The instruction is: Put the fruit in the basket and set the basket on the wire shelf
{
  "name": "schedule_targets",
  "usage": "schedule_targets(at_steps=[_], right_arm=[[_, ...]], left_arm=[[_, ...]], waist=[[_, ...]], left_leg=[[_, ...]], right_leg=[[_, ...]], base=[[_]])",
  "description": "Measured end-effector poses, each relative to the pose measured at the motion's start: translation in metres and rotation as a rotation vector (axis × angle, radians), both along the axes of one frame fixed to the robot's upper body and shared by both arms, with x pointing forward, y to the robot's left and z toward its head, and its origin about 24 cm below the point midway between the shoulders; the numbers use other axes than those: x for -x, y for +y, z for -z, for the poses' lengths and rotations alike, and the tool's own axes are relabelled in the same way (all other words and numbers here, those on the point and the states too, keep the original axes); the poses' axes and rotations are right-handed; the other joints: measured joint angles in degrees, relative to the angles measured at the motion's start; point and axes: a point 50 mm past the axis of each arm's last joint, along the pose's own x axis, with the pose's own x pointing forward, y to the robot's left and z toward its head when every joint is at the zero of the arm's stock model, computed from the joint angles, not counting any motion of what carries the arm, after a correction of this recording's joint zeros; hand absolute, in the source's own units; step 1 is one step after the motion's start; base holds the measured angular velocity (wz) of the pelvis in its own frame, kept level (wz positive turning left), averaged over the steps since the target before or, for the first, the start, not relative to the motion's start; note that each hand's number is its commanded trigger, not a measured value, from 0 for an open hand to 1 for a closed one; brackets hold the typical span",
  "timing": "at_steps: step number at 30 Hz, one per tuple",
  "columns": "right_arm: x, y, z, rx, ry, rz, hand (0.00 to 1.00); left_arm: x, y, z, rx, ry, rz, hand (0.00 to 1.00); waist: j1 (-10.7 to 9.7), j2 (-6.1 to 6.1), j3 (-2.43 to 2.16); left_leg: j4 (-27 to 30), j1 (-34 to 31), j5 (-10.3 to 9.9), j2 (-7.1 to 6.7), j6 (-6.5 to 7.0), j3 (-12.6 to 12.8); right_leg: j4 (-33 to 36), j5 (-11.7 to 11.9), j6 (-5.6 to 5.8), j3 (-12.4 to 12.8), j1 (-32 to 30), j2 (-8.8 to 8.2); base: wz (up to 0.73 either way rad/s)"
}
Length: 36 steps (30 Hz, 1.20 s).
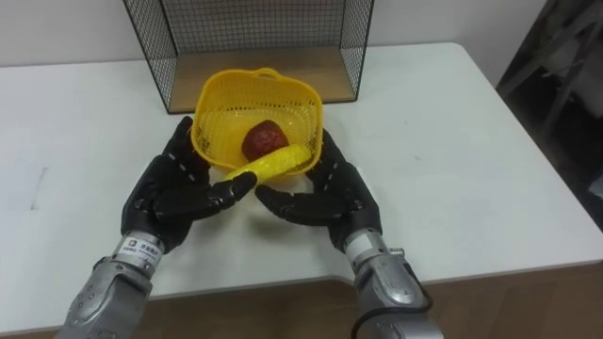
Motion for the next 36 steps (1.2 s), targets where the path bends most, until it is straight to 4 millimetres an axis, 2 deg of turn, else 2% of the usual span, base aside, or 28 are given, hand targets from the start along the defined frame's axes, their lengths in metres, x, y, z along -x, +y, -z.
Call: schedule_targets(at_steps=[7,24,30,36], right_arm=[[-0.002,0.0,-0.005,0.003,-0.019,0.016,0.0],[-0.003,0.001,-0.011,0.004,-0.045,0.04,0.0],[-0.006,0.004,-0.029,-0.013,-0.121,0.036,0.0],[-0.007,0.004,-0.032,-0.019,-0.134,0.04,0.0]], left_arm=[[-0.002,-0.001,-0.011,0.011,-0.05,-0.011,0.0],[-0.001,-0.005,-0.011,0.016,-0.05,-0.003,0.0],[-0.008,-0.006,-0.019,0.018,-0.085,0.003,0.0],[-0.009,-0.007,-0.025,0.02,-0.109,0.003,0.0]], waist=[[-0.06,0.02,-0.02],[0.08,-0.1,0.06],[0.1,-0.56,0.32],[0.0,-0.87,0.38]], left_leg=[[0.0,0.08,0.0,0.0,0.0,-0.12],[0.0,0.09,0.0,0.0,0.0,-0.29],[-0.02,0.49,0.0,0.0,0.0,-0.31],[-0.02,1.0,0.0,0.0,0.0,-0.29]], right_leg=[[0.0,0.01,-0.02,-0.12,0.15,-0.01],[0.01,0.02,-0.02,-0.18,0.19,-0.03],[0.04,0.02,-0.02,-0.16,0.52,-0.02],[0.0,0.02,-0.02,-0.2,1.08,-0.03]], base=[[0.0],[0.0],[0.0],[0.0]])
